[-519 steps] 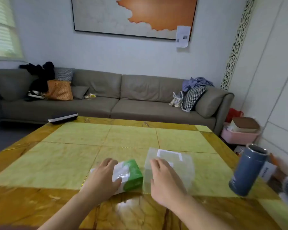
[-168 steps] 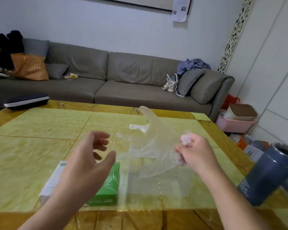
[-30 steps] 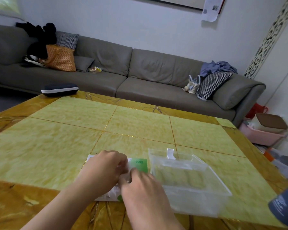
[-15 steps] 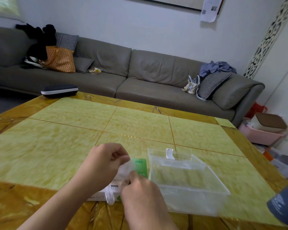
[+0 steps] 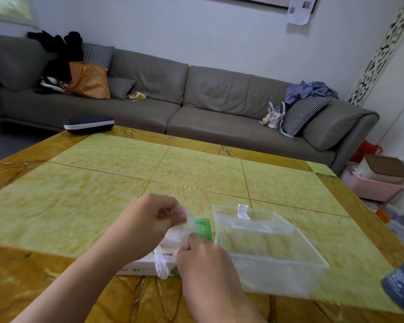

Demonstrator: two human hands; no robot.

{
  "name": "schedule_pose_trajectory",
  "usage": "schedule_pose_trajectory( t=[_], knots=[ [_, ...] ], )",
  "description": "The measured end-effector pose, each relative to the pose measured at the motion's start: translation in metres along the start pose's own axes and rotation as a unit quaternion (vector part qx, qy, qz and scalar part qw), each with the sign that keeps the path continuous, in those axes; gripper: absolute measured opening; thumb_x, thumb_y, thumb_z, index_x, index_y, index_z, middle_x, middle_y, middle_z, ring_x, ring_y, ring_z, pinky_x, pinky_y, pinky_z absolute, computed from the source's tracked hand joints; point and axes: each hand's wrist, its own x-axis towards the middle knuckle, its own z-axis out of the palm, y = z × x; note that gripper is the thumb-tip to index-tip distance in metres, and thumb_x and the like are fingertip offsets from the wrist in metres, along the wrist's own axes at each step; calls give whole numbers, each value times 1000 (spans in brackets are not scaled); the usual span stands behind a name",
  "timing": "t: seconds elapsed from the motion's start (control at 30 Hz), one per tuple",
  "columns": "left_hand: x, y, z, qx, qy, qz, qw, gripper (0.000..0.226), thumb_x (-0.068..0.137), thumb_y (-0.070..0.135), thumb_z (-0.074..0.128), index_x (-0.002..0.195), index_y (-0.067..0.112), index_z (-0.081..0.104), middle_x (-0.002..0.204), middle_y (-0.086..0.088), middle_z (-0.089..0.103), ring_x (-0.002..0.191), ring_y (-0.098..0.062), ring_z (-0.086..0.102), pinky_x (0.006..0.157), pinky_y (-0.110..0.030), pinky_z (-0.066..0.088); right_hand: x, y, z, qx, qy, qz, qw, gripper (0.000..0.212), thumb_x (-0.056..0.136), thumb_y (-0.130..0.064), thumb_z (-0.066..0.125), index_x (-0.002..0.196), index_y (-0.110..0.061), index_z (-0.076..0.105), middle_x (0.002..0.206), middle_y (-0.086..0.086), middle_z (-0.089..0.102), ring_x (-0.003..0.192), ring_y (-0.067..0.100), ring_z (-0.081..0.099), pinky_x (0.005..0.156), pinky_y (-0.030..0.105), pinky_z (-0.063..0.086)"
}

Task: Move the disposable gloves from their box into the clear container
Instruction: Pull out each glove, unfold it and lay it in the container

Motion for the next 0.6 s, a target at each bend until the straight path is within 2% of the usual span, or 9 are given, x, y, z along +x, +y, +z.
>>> schedule_pose_trajectory(
  t=[0.07, 0.13, 0.17, 0.23, 0.3, 0.4, 0.5, 0.57, 0.6],
  knots=[
    [-3, 11, -7, -123, 31, 10, 992, 15, 96, 28, 70, 83, 26, 77, 80, 0, 76, 77, -24, 71, 77, -40, 60, -3, 2, 3, 1, 7, -27, 1000, 27, 87, 4, 63, 114, 1, 70, 117, 14, 54, 102, 36, 61, 68, 38, 36],
    [-6, 20, -14, -230, 62, 7, 971, 14, 95, 24, 67, 90, 19, 79, 84, -5, 76, 76, -20, 70, 75, -29, 58, -6, 3, -2, 3, -14, -25, 1000, 34, 92, 8, 49, 122, 2, 64, 127, 15, 47, 112, 36, 55, 76, 40, 38],
    [-7, 22, -16, -267, 70, 1, 961, 14, 94, 23, 67, 92, 17, 79, 87, -7, 77, 78, -19, 70, 77, -28, 58, -7, 2, -4, 2, -5, -25, 1000, 35, 92, 8, 49, 123, 3, 64, 129, 16, 47, 113, 37, 54, 78, 42, 40],
    [-7, 23, -17, -331, 75, -21, 940, 15, 91, 22, 69, 96, 15, 80, 95, -13, 77, 83, -23, 71, 83, -35, 58, -9, -3, -5, 18, -21, -22, 999, 36, 92, 8, 50, 126, 5, 61, 130, 18, 46, 116, 38, 51, 83, 44, 46],
    [-6, 22, -17, -397, 72, -51, 914, 16, 89, 18, 68, 98, 11, 80, 94, -18, 74, 86, -30, 72, 86, -45, 56, -10, -5, -5, 31, -37, -16, 999, 36, 92, 6, 50, 128, 5, 57, 132, 19, 44, 118, 38, 49, 89, 46, 47],
    [-7, 25, -17, -449, 74, -67, 888, 23, 88, 14, 66, 103, 1, 77, 93, -21, 74, 85, -34, 70, 85, -47, 54, -14, -1, -9, 58, -26, 11, 998, 39, 91, 0, 55, 131, -1, 56, 134, 12, 43, 120, 34, 52, 96, 42, 48],
    [-9, 29, -16, -471, 69, -79, 876, 27, 97, 13, 59, 109, -9, 70, 98, -26, 74, 87, -36, 68, 85, -47, 55, -20, 11, -22, 143, 89, 43, 985, 35, 92, -3, 52, 124, -12, 65, 125, -1, 53, 112, 23, 60, 100, 35, 53],
    [-10, 28, -12, -482, 57, -92, 869, 32, 102, 16, 51, 109, -8, 71, 104, -26, 74, 91, -35, 69, 85, -47, 56, -22, 24, -31, 262, 210, 48, 941, 25, 97, -7, 50, 107, -19, 69, 104, -8, 63, 97, 11, 63, 89, 31, 56],
    [-10, 30, -10, -485, 46, -94, 868, 36, 104, 19, 48, 109, -7, 73, 106, -26, 73, 92, -34, 69, 86, -49, 54, -23, 32, -34, 358, 239, 52, 901, 18, 99, -16, 53, 101, -25, 69, 97, -10, 66, 91, 9, 64, 84, 31, 56]
  ],
)
